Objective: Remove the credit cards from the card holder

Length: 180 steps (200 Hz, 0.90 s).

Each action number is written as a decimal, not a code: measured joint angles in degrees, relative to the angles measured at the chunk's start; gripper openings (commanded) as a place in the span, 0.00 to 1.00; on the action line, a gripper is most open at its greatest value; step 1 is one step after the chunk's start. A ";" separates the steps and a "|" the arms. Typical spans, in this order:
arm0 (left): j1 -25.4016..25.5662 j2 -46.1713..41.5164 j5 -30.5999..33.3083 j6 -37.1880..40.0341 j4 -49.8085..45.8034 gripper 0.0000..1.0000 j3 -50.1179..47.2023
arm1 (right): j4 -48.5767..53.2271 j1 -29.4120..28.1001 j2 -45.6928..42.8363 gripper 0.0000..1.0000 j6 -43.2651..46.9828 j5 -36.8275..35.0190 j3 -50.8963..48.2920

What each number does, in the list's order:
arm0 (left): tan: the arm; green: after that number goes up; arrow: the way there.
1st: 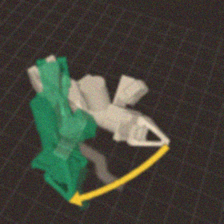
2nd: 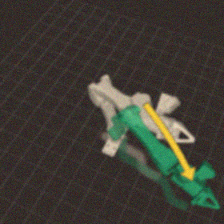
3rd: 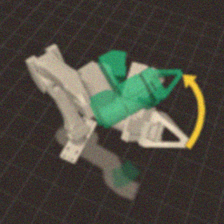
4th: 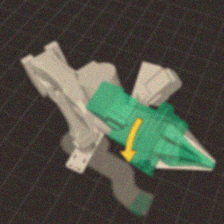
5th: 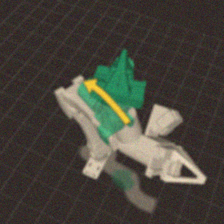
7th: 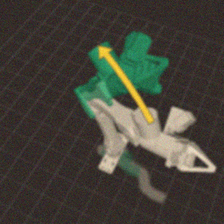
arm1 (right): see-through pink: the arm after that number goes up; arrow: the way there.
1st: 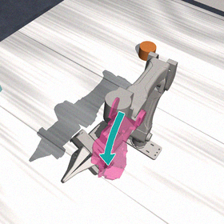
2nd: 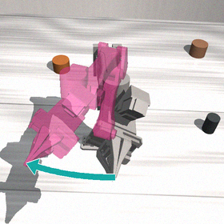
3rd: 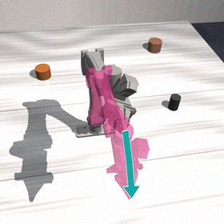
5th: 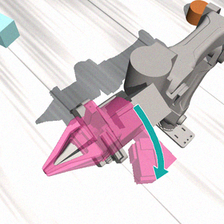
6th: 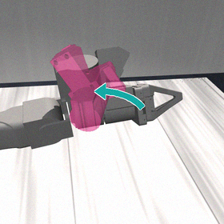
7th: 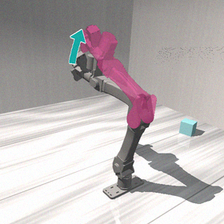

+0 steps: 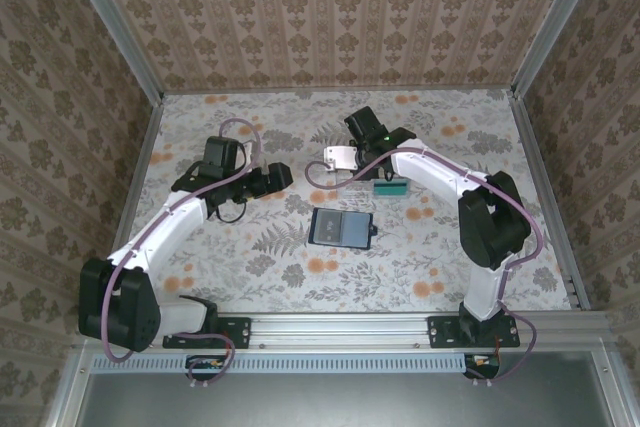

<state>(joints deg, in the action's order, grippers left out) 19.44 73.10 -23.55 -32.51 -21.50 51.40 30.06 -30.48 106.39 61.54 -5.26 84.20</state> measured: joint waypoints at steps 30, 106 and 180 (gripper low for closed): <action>-0.04 0.00 -0.24 0.00 0.04 1.00 -0.15 | -1.62 0.00 0.13 0.25 -0.39 -0.68 0.00; -0.04 0.00 -0.72 0.00 0.13 1.00 -1.31 | -3.21 0.07 0.13 0.26 -1.92 -1.75 -0.02; -0.02 0.02 -2.84 -0.68 1.49 0.84 -2.29 | -4.70 0.11 -3.41 0.20 -12.72 0.13 -1.53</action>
<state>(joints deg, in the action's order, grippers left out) 19.42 73.12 -26.39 -33.19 -20.01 49.10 25.36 -30.37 102.98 48.82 -5.13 82.67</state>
